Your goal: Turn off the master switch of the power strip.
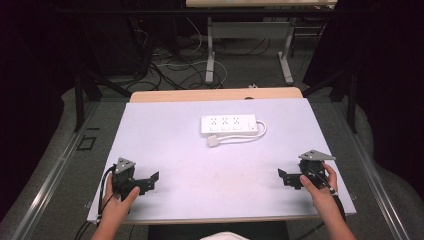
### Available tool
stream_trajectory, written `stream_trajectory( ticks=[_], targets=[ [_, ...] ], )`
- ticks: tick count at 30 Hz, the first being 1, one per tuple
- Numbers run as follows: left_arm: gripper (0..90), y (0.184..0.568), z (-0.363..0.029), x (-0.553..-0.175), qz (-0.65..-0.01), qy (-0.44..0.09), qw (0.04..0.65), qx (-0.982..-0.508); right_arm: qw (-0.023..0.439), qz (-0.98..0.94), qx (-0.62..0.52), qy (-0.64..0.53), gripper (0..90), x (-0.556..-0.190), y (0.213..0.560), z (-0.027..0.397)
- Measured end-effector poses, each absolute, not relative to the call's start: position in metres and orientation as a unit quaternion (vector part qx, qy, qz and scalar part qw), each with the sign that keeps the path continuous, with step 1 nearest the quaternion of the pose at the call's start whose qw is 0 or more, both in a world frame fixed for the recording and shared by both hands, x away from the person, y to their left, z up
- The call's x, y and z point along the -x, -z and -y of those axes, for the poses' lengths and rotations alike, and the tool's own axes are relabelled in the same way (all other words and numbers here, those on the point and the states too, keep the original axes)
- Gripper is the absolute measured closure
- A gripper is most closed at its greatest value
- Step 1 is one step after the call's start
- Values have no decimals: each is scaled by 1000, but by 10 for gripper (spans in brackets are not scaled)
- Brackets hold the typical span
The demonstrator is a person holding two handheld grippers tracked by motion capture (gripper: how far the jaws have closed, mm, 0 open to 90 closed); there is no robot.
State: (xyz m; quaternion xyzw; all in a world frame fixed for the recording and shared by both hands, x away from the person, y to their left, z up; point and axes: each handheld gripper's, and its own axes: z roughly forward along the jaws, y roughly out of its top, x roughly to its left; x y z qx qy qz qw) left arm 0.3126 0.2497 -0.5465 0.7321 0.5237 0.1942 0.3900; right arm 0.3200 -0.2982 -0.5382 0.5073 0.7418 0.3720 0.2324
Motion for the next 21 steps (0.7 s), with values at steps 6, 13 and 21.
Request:
stream_trajectory(
  ticks=[6, 13, 21],
  targets=[
    [4, 547, -251, -313, -528, -201, 388, -728, 248, -732, -519, -365, 0, -315, 544, 304],
    [4, 548, -253, -313, -536, -205, 380, -726, 258, -725, -525, -363, 0, -312, 549, 309],
    [4, 548, -255, -314, -539, -209, 377, -724, 256, -726, -533, -352, 0, -310, 557, 314]
  ],
)
